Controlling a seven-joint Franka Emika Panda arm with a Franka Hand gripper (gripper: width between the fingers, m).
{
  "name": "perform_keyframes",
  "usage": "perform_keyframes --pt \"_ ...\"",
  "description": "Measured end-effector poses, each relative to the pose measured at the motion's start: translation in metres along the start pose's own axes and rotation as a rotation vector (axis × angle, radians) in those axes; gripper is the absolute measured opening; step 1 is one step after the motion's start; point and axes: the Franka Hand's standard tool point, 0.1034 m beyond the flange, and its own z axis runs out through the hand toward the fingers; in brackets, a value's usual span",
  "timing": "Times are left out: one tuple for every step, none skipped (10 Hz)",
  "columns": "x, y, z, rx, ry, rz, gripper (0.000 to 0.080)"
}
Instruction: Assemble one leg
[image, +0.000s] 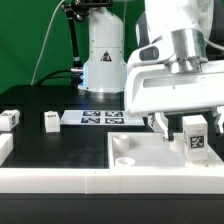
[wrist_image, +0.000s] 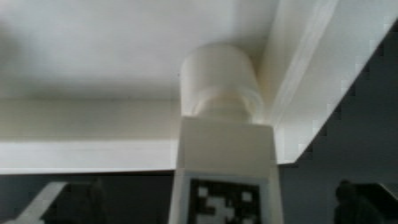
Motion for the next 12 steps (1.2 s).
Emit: perform_keyframes --pt "0.004 0.001 -0.002 0.006 -0.040 0.005 0.0649" --pt "0.010 0.003 -0.002 0.006 -0.045 0.008 0.0649" --pt "0.009 0.002 -0.001 0.014 -0.095 0.010 0.0649" --pt "0.007 0.000 0.000 0.031 -0.199 0.015 0.0649" --pt "0.010 -0.001 -0.001 0.051 -0.314 0.021 0.0649" --pt "0.014 -0.001 -0.001 0.066 -0.404 0.026 0.0649" --pt "0.017 -0.001 0.001 0.075 -0.450 0.028 0.0649" --pt "0.009 -0.003 -0.001 0.092 -0.566 0.029 0.0649" --pt "0.013 -0.002 -0.002 0.107 -0.661 0.032 0.0649" --pt "0.021 0.002 0.004 0.110 -0.679 0.036 0.0649" --pt "0.026 0.004 0.005 0.101 -0.629 0.037 0.0649" --pt "0.022 0.005 0.005 0.098 -0.624 0.039 0.0649"
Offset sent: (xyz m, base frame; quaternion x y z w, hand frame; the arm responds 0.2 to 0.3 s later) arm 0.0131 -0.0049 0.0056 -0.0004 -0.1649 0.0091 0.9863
